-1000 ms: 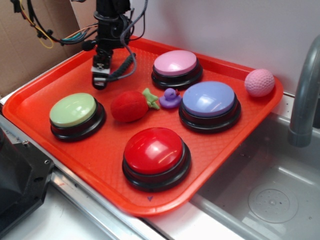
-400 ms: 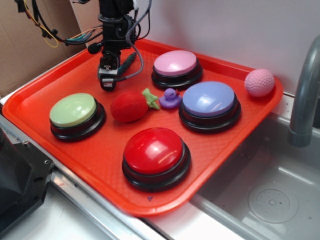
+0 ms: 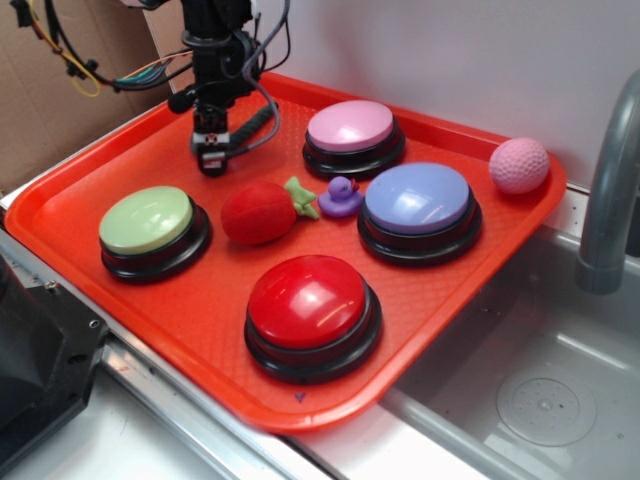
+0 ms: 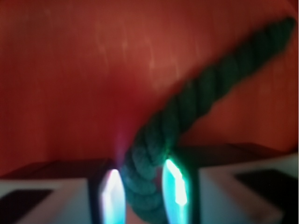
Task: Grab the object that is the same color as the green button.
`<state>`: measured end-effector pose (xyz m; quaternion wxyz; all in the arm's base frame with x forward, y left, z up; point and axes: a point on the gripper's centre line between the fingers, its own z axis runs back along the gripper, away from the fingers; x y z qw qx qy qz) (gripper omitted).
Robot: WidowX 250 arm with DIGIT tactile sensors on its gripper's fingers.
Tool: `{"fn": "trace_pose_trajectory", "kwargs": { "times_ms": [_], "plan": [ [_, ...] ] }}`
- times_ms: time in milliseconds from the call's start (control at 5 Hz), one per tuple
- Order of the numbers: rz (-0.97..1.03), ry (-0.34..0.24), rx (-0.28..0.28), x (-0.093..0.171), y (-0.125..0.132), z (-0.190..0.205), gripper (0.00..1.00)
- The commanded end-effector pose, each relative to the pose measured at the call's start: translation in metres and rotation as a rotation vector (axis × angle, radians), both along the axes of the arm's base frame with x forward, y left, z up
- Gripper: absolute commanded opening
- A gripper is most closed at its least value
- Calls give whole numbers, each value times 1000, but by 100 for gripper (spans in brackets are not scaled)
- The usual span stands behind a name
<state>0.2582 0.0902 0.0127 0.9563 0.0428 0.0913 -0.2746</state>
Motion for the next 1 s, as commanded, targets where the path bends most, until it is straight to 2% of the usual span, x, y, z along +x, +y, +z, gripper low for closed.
{"fn": "trace_pose_trajectory", "kwargs": {
  "times_ms": [0,200,400,600,800],
  "plan": [
    [367,-324,83,-4,-15,94,0],
    [447,-372,46,-5,-26,144,0],
    [547,-282,-38,-11,-42,178,0],
    [544,-234,-80,-20,-67,209,0],
    [461,-186,-99,-26,-84,213,0]
  ]
}}
